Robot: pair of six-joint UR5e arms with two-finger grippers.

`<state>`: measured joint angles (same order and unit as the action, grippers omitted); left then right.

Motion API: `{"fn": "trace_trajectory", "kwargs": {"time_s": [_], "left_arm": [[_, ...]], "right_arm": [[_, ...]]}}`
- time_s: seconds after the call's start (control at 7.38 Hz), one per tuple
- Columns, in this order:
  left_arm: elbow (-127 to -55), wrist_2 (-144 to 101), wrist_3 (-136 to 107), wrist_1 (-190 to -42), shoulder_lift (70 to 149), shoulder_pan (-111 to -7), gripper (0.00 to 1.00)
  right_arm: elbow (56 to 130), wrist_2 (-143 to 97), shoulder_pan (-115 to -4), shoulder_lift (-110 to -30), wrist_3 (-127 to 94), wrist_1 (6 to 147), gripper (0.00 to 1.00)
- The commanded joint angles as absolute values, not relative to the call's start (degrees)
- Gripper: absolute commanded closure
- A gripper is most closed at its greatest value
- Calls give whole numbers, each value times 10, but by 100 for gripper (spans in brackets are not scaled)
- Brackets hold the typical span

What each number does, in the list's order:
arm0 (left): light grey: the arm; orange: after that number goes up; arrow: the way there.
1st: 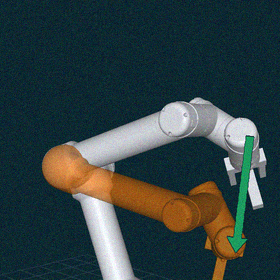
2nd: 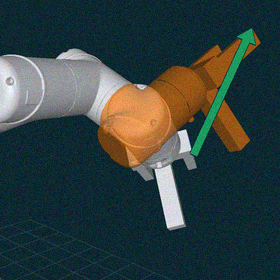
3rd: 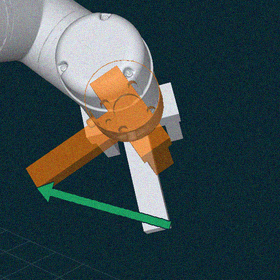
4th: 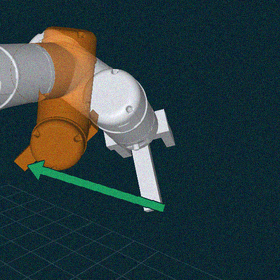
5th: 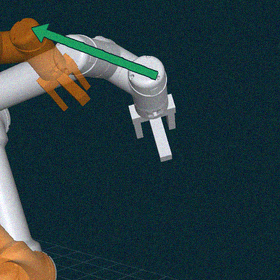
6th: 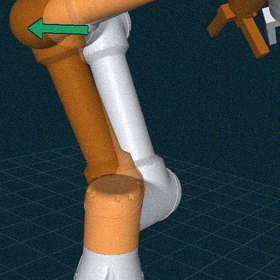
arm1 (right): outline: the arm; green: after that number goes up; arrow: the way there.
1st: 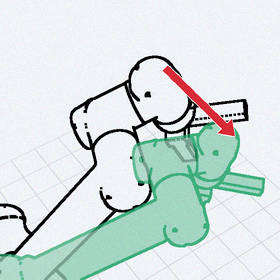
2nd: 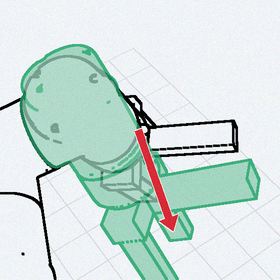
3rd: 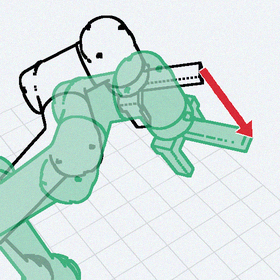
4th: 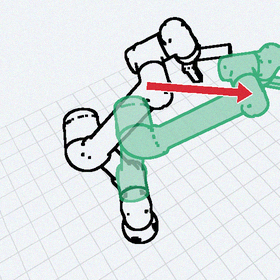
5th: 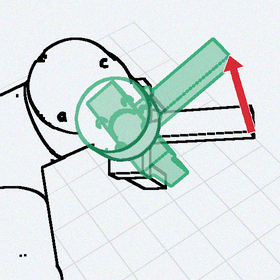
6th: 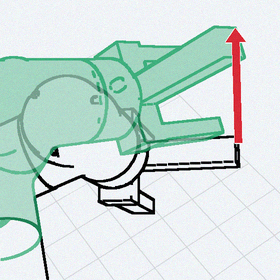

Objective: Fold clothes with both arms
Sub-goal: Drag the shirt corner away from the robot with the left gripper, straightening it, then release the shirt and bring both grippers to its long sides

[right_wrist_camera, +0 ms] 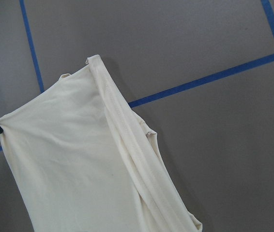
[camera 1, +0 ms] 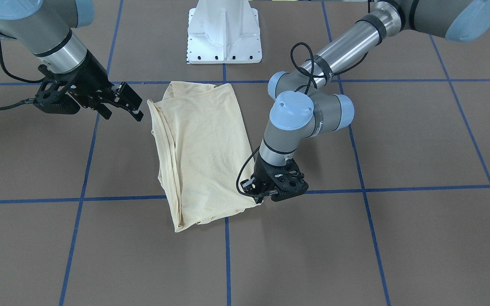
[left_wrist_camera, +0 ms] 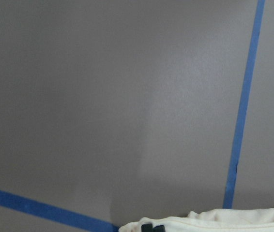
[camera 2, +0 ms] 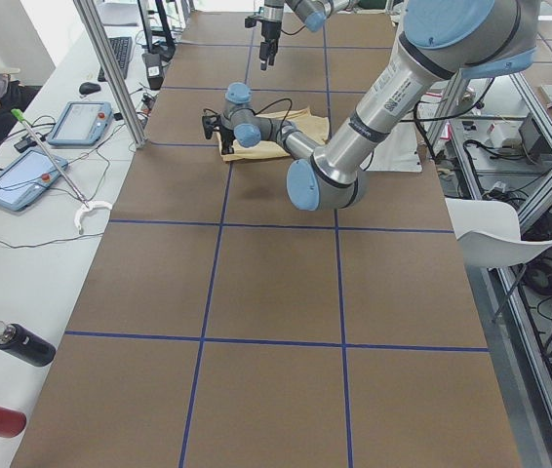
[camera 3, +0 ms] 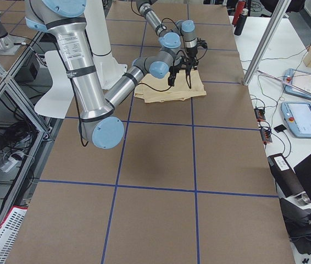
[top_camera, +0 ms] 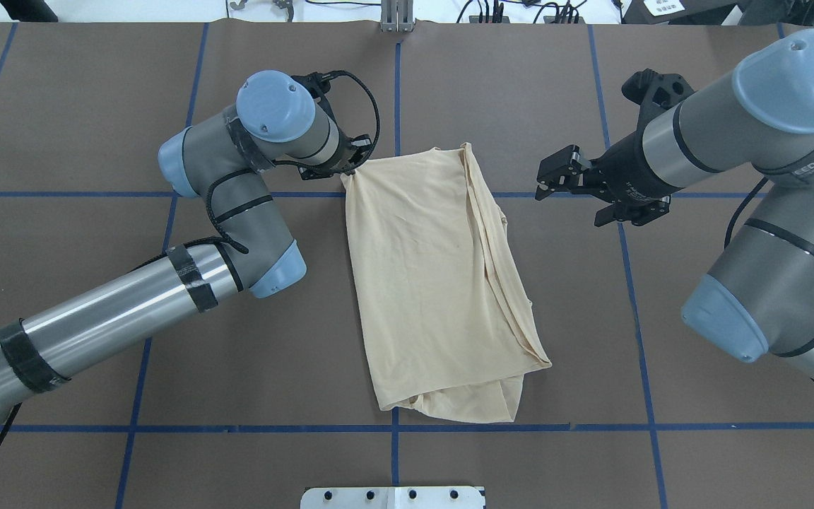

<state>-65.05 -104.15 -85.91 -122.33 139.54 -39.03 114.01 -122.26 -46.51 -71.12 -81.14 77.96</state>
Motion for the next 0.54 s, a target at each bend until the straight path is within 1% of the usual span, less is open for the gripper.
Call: {"fn": "trace_trajectory", "kwargs": {"time_s": [0.0,0.14,0.41], "left_arm": [[-592,-1032,-854,-1299,1411,-398,100],[-568,-1007,-854,-1325,1422,-398,100],[-561,-1006,-837,-1327,1428,-404,100]], "right_arm": [[1141,-1222,-466,-713,-812,779,0],[1140,-1222,-466,-714,-812,779,0],[1141,-1222,-466,-715,-813,779,0]]}}
